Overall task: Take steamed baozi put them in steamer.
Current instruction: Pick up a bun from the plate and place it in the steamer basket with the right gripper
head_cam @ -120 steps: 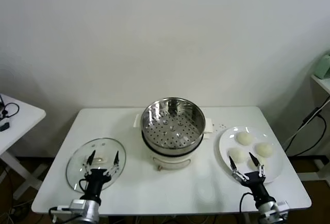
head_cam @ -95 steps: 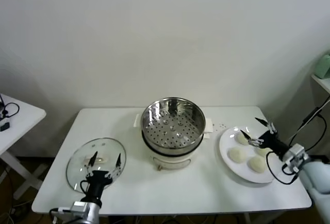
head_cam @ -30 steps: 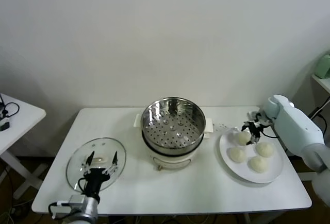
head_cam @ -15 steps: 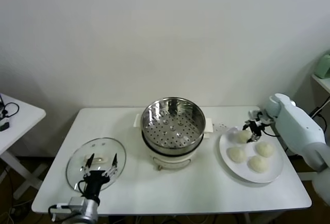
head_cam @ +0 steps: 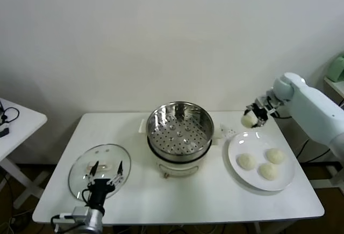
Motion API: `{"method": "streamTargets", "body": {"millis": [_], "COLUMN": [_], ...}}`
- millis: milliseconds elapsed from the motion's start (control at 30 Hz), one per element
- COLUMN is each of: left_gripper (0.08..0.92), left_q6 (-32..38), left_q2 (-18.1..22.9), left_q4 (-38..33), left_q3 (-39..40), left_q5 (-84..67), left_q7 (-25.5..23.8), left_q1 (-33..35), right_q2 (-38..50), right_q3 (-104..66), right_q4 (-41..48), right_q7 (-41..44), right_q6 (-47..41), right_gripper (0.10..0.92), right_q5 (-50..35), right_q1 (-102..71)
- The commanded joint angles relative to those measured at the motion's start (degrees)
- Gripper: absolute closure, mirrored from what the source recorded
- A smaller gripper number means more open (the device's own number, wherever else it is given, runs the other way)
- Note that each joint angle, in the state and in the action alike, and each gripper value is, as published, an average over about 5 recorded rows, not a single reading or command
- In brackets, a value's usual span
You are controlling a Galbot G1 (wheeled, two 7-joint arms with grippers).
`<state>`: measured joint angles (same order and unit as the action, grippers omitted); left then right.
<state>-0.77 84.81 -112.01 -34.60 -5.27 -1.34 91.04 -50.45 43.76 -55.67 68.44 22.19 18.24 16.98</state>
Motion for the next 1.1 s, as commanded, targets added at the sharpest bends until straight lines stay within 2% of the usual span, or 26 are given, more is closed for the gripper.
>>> {"method": "streamTargets", "body": {"millis": [33,233,400,767,1100], "left_gripper": [0.177,0.177,0.177,0.177,0.177], "left_q6": [0.0,0.0,0.1,1.1,1.4], "left_q2": [0.1,0.3,0.2,-0.4,-0.6], "left_q4": [-0.2,-0.7,-1.0,-1.7,-2.0], "left_q3": [0.0,0.2,0.2,-0.8,-1.2], "left_q5": [0.4,0.8,0.8,0.6,0.5], "left_q7": [-0.3,-0.6,-0.6,-0.8,-0.8], "left_q1": [0.2,0.5,1.0,2.9,3.8], "right_q2": [0.8,-3.0,-7.6,-21.3,-25.9], "right_q3": [9.5,10.8,10.4,8.1,4.2], "right_q4": [-14.3,-23.2,-24.3,-13.3,-1.5], "right_q7": [0.6,-0.6,-1.3,-3.1,-4.5], "right_q6": [7.0,9.7,10.1,11.3,13.8], "right_gripper": [0.358,0.355,0.355,0.348,0.342], "right_q5": [1.3,7.5,12.0,21.2,27.9], "right_q1": [11.7,13.2,10.6,1.9,-3.2]}}
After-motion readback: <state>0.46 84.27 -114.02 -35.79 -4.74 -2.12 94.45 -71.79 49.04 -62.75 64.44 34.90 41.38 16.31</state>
